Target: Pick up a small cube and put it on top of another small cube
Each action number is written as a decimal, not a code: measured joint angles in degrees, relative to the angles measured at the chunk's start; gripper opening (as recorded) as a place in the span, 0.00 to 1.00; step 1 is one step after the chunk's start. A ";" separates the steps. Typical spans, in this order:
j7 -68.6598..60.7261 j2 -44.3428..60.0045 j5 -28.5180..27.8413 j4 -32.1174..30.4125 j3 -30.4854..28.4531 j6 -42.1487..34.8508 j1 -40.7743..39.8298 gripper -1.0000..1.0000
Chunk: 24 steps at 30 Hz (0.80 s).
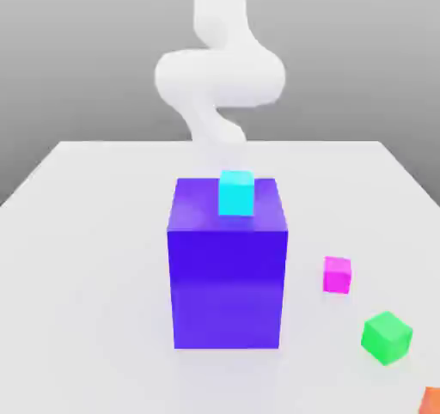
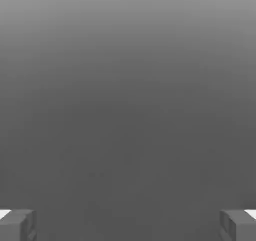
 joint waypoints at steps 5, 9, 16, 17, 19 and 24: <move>-8.92 9.01 1.90 -8.67 1.21 7.65 8.27 0.50; -15.65 16.06 3.10 -15.43 2.70 13.62 14.72 0.50; -26.48 27.86 4.48 -26.94 6.24 23.75 25.11 0.50; -27.90 29.54 4.53 -28.58 6.88 25.20 26.44 0.50; -30.55 32.90 4.36 -31.87 8.30 28.10 28.90 0.50; -32.08 42.34 1.10 -35.01 9.72 35.94 31.40 0.50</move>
